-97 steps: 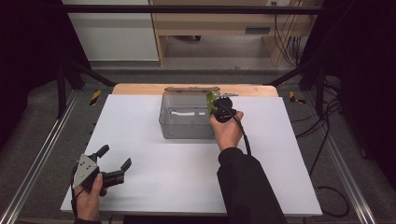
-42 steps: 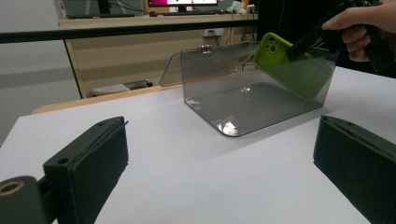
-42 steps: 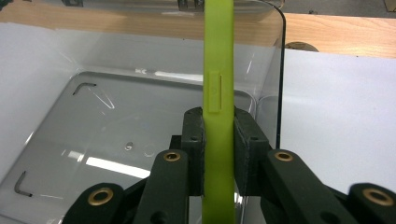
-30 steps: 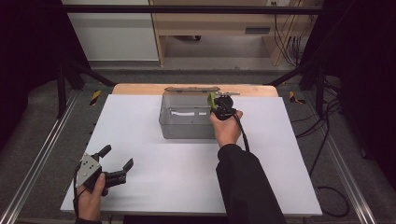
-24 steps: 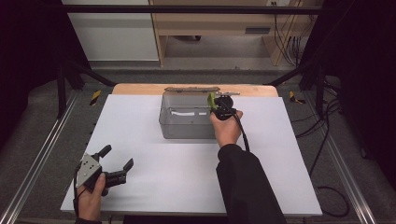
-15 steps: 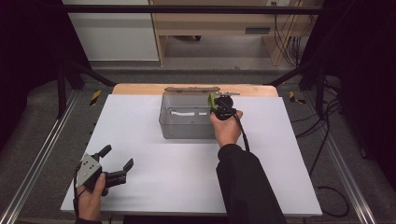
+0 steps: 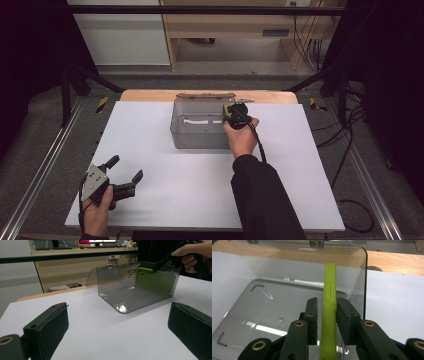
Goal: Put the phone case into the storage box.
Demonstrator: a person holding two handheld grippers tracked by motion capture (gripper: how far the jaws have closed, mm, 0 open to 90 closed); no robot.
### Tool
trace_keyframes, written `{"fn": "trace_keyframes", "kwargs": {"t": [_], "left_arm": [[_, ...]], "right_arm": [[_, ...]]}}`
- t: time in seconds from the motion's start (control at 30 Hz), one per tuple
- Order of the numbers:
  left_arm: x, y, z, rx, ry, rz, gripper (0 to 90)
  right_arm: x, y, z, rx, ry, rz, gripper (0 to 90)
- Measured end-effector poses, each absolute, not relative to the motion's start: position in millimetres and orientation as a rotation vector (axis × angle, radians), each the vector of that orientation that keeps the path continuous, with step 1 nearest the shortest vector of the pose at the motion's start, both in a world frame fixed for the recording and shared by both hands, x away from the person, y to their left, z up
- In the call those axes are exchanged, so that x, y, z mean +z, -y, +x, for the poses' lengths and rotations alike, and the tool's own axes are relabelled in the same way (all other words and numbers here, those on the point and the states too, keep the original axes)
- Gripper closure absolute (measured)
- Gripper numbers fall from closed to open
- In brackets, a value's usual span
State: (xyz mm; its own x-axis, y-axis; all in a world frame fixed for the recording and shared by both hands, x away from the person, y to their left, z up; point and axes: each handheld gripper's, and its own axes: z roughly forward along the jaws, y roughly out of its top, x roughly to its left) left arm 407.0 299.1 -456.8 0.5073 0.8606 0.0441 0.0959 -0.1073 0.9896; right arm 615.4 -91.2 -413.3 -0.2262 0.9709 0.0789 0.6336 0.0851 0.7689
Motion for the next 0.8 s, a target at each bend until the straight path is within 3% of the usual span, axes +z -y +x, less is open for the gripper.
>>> {"fn": "trace_keyframes", "kwargs": {"t": [0.8], "left_arm": [[-456.7, -297.5, 406.9, 0.807, -0.844, 1.568, 3.2]], "right_arm": [[-396.9, 93.5, 609.6, 1.027, -1.852, 1.471, 62.4]]}}
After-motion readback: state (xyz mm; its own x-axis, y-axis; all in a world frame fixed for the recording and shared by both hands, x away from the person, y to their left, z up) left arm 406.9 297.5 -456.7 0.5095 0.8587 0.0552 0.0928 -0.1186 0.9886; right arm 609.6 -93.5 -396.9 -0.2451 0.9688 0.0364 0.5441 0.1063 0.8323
